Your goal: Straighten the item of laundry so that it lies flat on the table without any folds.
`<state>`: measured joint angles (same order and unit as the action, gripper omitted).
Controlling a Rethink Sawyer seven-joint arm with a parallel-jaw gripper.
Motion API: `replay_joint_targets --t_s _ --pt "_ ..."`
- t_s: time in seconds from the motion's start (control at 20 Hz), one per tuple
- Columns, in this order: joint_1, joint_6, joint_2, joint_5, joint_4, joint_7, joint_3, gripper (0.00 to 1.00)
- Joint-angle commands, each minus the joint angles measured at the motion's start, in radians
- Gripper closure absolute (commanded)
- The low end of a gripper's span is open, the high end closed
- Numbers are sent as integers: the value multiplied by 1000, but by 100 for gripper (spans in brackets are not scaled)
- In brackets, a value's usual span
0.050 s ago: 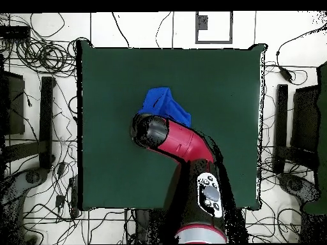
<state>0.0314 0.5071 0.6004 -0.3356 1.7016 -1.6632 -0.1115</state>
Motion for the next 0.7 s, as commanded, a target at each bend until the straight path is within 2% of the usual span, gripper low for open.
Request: replay_joint_targets --t_s 0.05,0.35,0.7 --pt "-78 -22 -3 -71 111 -351 13 100" --pt "-139 -64 36 -129 171 -404 3 100" --pt "-197 -66 41 -164 173 -459 -21 100"
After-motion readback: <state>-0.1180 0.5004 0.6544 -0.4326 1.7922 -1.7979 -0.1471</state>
